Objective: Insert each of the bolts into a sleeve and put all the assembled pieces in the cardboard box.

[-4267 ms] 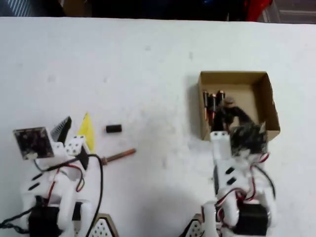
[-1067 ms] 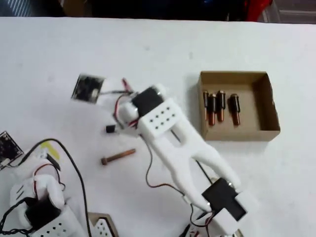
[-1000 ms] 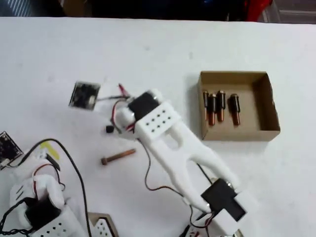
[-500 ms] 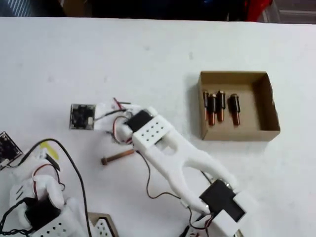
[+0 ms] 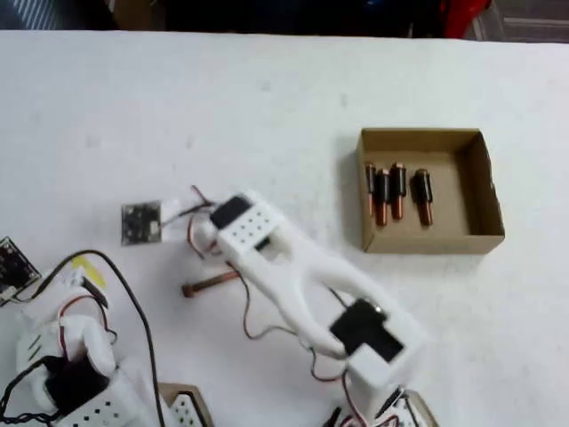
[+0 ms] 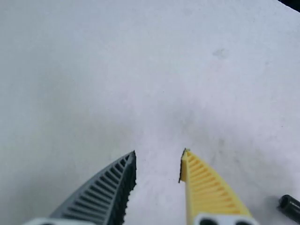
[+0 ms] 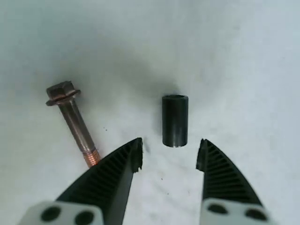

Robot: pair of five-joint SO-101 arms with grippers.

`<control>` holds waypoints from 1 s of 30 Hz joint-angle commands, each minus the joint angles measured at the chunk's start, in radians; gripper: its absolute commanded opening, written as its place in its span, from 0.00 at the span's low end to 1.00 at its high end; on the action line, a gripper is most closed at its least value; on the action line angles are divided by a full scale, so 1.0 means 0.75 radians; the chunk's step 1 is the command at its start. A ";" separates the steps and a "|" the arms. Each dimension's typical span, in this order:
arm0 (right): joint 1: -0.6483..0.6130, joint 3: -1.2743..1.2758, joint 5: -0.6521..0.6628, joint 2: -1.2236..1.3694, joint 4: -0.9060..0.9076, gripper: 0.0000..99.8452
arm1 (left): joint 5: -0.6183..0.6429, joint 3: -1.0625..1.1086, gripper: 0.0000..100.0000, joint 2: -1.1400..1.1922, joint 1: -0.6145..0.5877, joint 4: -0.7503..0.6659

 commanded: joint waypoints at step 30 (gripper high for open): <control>-0.015 -0.953 -0.106 0.660 0.494 0.11 | -0.016 -0.068 0.18 -0.009 -0.013 0.008</control>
